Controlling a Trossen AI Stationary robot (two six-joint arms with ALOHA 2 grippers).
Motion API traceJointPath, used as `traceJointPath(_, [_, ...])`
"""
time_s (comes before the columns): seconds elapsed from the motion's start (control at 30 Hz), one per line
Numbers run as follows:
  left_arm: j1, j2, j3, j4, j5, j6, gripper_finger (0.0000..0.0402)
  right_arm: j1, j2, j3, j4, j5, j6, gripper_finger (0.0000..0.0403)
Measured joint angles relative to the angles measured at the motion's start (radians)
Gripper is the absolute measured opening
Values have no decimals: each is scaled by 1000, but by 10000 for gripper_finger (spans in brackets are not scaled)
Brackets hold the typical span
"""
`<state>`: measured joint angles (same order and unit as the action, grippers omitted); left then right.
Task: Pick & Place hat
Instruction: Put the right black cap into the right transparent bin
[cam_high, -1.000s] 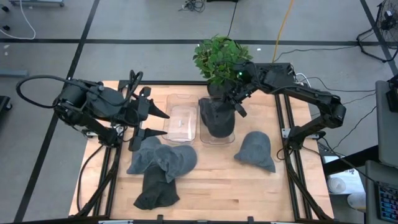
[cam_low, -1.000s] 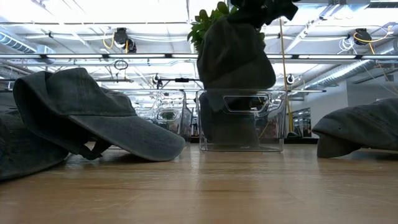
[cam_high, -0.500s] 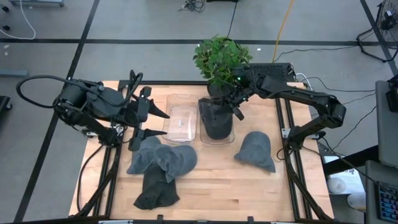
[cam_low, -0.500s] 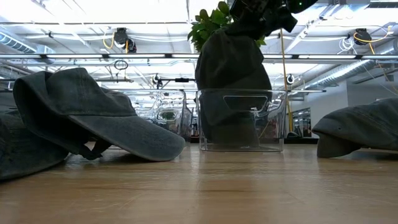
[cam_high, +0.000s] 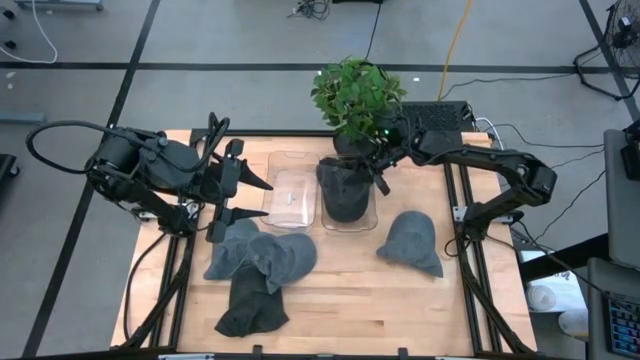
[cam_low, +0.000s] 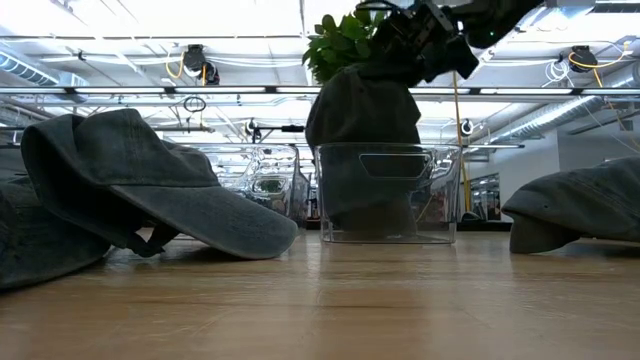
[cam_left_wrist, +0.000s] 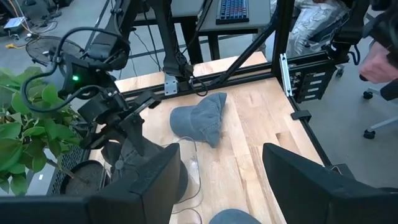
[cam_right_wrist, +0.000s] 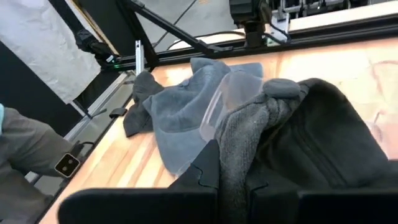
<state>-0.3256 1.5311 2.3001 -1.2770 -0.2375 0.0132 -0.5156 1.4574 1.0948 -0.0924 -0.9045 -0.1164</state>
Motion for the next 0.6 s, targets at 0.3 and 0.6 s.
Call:
traceJointPath(0.3, [0, 0, 0, 0, 0, 0, 239, -7, 71, -10, 12, -38, -28, 0])
traceJointPath(0.6, [0, 0, 0, 1, 0, -22, 239, -23, 82, -9, -29, 11, -90, 0])
